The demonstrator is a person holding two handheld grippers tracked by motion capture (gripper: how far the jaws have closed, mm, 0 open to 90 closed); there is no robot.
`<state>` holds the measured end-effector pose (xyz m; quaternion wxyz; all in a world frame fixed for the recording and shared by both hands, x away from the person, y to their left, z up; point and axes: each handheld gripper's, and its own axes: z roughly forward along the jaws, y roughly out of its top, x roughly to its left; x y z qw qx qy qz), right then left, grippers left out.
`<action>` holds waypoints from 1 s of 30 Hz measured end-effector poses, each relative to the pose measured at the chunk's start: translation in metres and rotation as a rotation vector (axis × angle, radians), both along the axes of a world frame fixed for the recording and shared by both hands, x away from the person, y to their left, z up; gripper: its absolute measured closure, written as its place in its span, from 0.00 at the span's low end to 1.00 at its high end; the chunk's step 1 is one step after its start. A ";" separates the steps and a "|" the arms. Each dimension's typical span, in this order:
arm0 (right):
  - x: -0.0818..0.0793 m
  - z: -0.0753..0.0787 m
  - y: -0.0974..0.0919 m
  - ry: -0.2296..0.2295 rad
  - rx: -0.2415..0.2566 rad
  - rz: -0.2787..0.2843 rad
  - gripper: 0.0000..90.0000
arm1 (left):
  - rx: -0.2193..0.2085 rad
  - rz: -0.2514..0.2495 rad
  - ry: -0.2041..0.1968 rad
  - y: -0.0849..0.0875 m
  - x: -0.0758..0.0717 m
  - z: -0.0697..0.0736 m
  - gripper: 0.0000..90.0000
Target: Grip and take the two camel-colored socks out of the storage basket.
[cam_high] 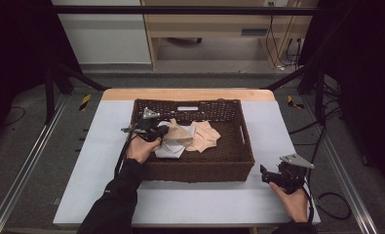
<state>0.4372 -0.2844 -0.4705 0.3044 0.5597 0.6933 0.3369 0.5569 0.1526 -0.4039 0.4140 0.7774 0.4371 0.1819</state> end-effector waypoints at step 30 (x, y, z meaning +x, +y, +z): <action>0.000 0.001 -0.001 -0.008 0.009 -0.011 0.05 | -0.277 -0.009 -0.277 0.020 -0.042 0.078 0.95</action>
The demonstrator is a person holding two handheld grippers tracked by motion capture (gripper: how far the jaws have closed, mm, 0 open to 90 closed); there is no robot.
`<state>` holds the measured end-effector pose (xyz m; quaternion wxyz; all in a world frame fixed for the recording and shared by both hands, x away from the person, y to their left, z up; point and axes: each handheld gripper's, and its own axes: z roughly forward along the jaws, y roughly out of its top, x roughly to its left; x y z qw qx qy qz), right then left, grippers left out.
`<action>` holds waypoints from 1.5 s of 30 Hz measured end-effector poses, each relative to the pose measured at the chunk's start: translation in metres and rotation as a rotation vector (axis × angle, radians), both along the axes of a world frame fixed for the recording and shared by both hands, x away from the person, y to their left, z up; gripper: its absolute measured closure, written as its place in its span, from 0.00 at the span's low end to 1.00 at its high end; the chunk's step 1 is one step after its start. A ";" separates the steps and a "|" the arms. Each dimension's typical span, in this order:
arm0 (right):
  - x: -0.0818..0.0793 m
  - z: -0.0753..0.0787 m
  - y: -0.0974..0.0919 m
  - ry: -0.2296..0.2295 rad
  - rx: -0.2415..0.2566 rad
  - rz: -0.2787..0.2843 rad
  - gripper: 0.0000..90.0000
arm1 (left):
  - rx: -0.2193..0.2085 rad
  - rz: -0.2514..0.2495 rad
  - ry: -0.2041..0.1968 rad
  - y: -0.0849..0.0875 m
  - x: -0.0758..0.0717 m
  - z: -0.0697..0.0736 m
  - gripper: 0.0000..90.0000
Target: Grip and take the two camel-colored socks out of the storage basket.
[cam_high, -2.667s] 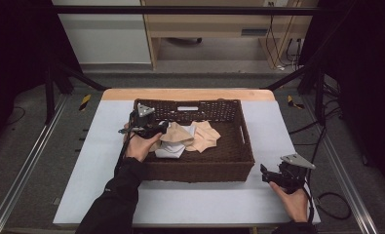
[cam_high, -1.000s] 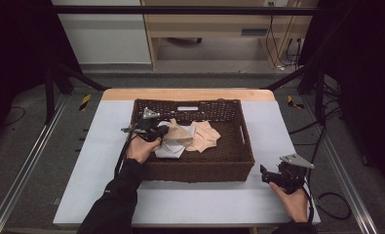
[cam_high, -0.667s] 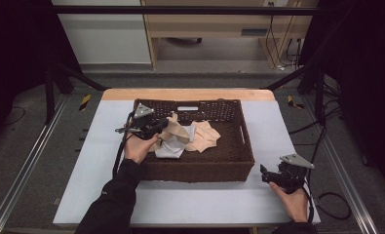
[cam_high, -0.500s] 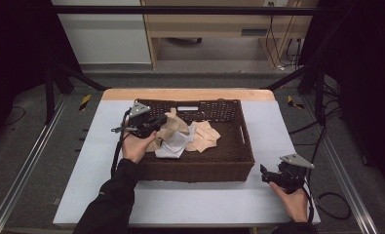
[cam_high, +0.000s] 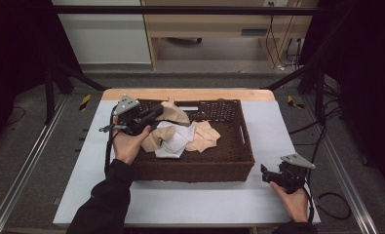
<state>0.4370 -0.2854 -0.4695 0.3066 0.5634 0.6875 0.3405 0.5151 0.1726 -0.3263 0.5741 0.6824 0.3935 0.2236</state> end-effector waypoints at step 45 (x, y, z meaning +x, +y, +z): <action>-0.001 0.000 -0.001 -0.002 -0.009 -0.011 0.05 | -0.138 0.156 -0.119 0.130 -0.071 0.021 0.95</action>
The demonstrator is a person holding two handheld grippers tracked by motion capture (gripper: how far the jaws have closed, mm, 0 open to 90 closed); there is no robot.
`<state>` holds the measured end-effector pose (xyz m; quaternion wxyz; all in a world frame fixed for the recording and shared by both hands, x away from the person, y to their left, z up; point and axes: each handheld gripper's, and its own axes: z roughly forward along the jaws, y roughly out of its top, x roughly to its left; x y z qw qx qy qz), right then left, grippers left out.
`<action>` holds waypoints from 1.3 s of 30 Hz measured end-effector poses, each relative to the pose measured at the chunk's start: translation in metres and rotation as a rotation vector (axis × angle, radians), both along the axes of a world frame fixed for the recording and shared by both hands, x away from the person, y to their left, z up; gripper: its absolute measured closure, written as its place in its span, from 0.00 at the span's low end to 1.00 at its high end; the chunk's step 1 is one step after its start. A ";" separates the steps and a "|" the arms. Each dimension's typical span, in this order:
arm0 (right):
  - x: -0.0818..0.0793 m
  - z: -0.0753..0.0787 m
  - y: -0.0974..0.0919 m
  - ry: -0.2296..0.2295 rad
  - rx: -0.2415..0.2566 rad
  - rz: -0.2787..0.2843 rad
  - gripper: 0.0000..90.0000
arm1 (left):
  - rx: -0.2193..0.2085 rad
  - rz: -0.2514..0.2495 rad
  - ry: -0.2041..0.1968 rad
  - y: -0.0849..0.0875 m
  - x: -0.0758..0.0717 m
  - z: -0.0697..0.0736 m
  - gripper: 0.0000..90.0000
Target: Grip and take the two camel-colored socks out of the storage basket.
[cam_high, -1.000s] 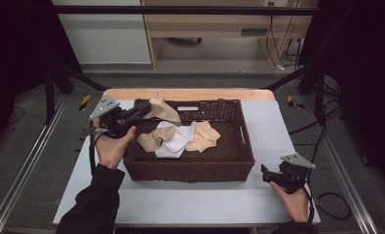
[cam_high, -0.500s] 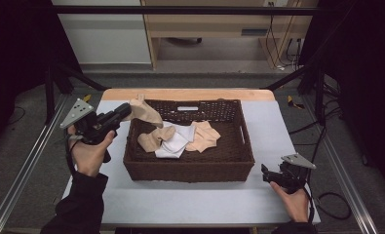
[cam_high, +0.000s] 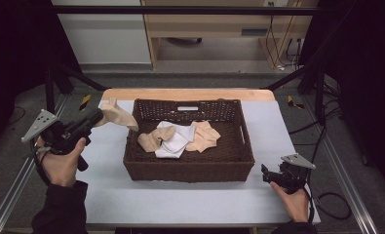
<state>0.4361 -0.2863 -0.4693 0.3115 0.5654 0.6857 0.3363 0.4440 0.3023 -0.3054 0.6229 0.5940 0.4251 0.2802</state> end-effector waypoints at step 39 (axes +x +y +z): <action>-0.003 0.000 0.000 -0.002 -0.006 0.005 0.05 | 0.213 0.153 0.328 0.043 0.003 -0.103 0.95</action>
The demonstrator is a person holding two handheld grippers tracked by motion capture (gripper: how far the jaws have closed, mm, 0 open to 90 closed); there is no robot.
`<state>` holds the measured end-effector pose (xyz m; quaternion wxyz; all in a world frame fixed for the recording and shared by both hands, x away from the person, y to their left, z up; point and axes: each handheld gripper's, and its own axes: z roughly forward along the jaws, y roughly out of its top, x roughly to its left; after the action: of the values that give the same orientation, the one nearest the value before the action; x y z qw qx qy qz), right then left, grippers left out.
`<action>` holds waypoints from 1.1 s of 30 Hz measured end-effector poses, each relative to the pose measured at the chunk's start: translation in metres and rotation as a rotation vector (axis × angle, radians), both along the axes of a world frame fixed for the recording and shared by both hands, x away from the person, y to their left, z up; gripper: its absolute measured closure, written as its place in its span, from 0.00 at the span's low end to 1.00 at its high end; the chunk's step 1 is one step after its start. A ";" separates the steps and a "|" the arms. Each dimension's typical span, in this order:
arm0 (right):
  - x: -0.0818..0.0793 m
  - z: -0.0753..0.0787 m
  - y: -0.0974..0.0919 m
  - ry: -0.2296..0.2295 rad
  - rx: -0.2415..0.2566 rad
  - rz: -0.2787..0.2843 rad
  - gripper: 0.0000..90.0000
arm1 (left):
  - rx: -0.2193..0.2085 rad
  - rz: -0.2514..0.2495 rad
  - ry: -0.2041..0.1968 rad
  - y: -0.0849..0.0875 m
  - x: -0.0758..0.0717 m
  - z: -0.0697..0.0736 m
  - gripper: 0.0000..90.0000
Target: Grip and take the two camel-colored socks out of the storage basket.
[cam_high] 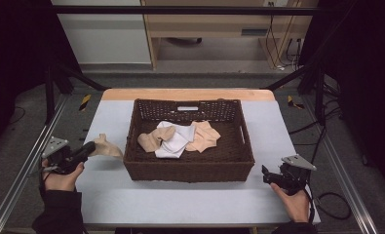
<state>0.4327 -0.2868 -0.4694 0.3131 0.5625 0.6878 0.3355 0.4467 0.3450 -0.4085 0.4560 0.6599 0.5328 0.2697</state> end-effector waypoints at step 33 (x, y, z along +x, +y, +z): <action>0.000 0.000 -0.001 0.004 0.003 -0.003 0.05 | 0.030 -0.017 0.014 -0.011 -0.010 -0.002 0.64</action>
<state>0.4322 -0.2878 -0.4697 0.3116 0.5647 0.6869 0.3349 0.4369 0.3338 -0.4107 0.4444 0.6730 0.5264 0.2691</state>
